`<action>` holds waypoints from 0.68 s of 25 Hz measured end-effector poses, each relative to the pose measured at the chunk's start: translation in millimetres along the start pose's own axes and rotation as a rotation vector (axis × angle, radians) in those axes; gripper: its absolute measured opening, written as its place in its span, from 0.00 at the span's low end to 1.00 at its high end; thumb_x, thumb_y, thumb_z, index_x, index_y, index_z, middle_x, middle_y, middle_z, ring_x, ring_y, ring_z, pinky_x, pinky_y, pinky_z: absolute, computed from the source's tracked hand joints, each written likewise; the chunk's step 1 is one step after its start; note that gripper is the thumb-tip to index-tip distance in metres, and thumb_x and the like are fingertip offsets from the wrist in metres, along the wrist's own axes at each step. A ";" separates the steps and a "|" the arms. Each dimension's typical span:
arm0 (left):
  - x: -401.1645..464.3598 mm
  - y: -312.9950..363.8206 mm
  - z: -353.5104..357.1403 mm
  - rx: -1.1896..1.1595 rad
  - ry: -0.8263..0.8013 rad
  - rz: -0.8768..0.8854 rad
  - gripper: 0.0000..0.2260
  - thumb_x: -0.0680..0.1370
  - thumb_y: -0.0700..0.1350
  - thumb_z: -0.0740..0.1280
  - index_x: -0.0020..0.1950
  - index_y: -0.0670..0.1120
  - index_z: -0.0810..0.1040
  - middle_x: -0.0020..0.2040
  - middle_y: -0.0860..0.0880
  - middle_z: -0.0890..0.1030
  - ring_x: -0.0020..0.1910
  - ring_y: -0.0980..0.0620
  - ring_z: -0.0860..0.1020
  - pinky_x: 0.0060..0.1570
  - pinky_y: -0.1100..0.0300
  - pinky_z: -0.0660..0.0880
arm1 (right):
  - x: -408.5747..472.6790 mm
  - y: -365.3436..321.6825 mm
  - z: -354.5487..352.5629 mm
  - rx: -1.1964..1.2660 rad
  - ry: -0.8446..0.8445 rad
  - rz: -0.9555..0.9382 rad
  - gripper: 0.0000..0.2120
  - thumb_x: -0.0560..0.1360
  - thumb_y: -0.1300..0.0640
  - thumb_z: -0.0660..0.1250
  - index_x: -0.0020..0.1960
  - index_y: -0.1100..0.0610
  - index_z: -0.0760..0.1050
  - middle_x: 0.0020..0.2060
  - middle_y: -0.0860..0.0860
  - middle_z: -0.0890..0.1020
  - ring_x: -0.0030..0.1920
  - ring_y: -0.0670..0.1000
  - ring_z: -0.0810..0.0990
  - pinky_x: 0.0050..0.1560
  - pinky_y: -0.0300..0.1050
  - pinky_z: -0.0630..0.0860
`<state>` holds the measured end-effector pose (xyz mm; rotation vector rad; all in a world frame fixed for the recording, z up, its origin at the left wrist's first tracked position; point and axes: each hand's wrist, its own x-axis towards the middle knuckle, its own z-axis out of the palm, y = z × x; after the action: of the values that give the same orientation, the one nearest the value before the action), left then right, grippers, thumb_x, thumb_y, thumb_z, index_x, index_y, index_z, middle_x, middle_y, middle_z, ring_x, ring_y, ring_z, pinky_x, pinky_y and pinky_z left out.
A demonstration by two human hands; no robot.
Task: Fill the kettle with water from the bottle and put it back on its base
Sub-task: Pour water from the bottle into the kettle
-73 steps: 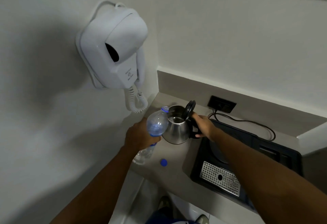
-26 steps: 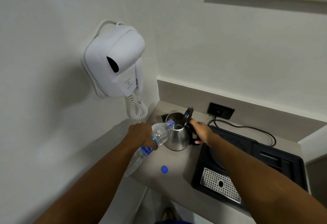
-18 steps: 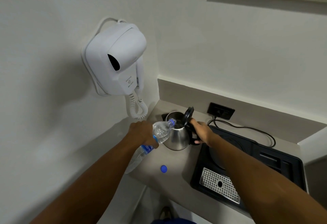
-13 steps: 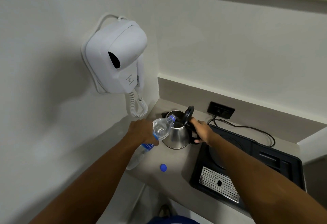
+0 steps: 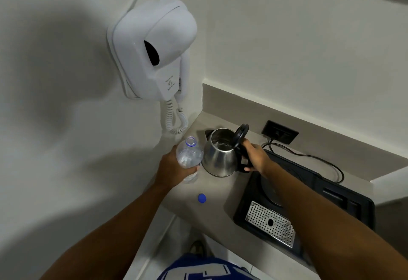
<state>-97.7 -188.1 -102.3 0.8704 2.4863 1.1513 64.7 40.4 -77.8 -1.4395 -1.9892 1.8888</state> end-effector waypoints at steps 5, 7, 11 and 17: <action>-13.0 -21.1 12.4 -0.070 -0.051 0.011 0.36 0.56 0.57 0.82 0.57 0.70 0.66 0.47 0.67 0.76 0.48 0.77 0.72 0.43 0.81 0.66 | 0.3 0.6 0.3 0.007 -0.004 0.005 0.31 0.70 0.29 0.60 0.56 0.54 0.76 0.52 0.53 0.79 0.51 0.52 0.78 0.44 0.52 0.82; -12.4 -25.8 12.5 -0.165 -0.089 0.035 0.38 0.57 0.52 0.83 0.61 0.63 0.67 0.53 0.64 0.76 0.54 0.73 0.73 0.50 0.78 0.69 | -0.4 -0.5 0.5 0.012 -0.003 0.004 0.29 0.74 0.31 0.59 0.56 0.54 0.76 0.51 0.53 0.79 0.50 0.52 0.78 0.43 0.52 0.82; -45.8 -45.0 35.0 -0.362 -0.055 -0.058 0.40 0.56 0.47 0.84 0.63 0.48 0.68 0.58 0.53 0.76 0.56 0.53 0.77 0.52 0.62 0.76 | -1.8 -0.4 0.4 0.011 -0.008 -0.007 0.29 0.75 0.32 0.58 0.56 0.57 0.76 0.48 0.52 0.79 0.45 0.50 0.79 0.42 0.52 0.82; -93.9 -61.7 74.8 0.200 -0.112 0.102 0.18 0.66 0.46 0.75 0.53 0.42 0.78 0.50 0.44 0.78 0.48 0.43 0.77 0.50 0.50 0.75 | -5.8 -3.6 0.1 0.020 -0.024 -0.017 0.30 0.76 0.34 0.59 0.60 0.60 0.76 0.60 0.65 0.77 0.54 0.64 0.80 0.40 0.50 0.80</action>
<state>-14.4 -232.6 -198.7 1.0952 2.5203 0.8661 65.9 37.3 -71.8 -1.3970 -1.9807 1.9227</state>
